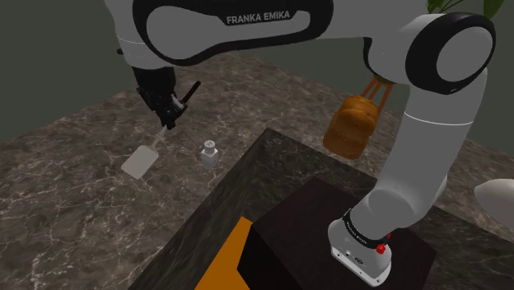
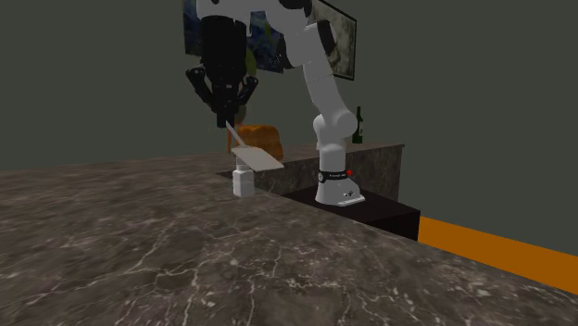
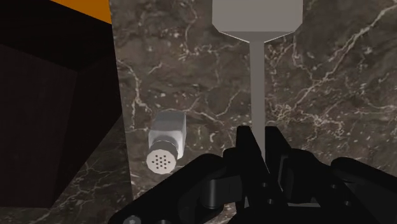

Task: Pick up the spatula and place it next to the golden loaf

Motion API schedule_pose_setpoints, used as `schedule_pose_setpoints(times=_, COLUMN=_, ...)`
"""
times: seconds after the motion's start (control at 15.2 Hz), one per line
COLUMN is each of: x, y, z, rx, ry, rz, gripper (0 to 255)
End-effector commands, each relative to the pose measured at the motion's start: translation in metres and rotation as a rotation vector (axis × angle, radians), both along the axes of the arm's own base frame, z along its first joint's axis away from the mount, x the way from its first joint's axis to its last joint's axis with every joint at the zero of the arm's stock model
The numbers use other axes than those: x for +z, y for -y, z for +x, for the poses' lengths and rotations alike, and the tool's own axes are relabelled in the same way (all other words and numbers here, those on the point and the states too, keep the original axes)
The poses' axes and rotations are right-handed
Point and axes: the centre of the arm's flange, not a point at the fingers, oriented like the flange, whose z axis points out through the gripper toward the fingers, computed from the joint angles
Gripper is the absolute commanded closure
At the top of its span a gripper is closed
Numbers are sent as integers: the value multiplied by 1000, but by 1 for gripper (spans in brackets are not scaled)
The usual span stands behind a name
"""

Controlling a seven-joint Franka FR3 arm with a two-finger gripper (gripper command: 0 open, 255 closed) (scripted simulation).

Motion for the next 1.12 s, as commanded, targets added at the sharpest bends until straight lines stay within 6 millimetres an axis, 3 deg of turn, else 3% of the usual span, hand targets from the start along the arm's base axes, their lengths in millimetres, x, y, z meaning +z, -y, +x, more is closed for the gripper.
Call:
schedule_pose_setpoints(times=0.0, x=10, y=0, z=0, rx=0, ry=0, rz=0, gripper=255)
schedule_pose_setpoints(times=0.86, x=77, y=0, z=0, rx=0, ry=0, rz=0, gripper=255)
schedule_pose_setpoints(times=1.06, x=77, y=40, z=1, rx=0, ry=0, rz=0, gripper=255)
